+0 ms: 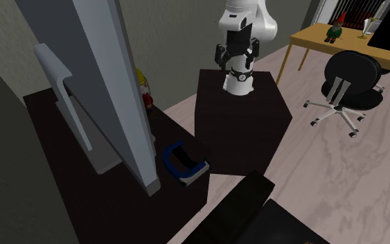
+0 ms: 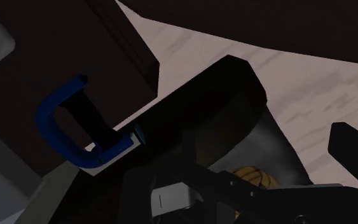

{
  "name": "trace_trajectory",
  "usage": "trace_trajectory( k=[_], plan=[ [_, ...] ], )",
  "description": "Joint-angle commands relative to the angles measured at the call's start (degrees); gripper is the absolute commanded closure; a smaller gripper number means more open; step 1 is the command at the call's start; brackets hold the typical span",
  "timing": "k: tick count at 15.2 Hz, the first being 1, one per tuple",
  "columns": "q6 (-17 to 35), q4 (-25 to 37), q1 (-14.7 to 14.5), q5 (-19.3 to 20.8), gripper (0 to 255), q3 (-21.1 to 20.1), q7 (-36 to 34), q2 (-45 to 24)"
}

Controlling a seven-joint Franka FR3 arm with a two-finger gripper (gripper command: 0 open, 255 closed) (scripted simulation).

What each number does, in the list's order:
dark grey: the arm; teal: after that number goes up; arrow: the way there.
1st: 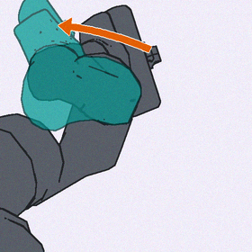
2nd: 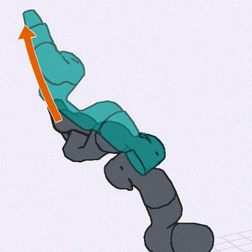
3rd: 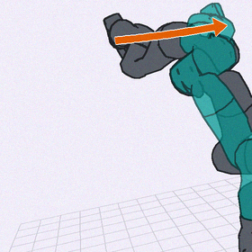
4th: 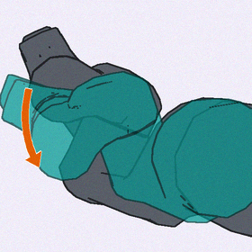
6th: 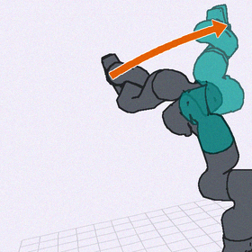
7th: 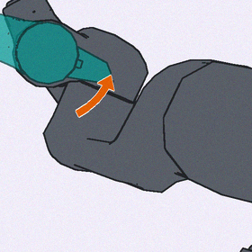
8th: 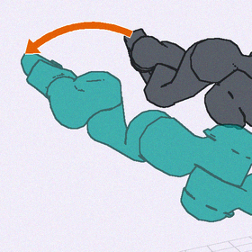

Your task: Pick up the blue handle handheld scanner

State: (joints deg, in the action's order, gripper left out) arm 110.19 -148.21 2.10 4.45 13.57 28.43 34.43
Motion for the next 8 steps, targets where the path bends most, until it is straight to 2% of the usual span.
trace_trajectory(
  k=[1, 8],
  plan=[
    [4.81, -1.19, 0.05, 1.02, 0, 1.52, 2.47, -3.14],
    [20.32, -1.7, -0.5, 2.1, 0, 6.97, 11.61, -16.9]
  ],
)
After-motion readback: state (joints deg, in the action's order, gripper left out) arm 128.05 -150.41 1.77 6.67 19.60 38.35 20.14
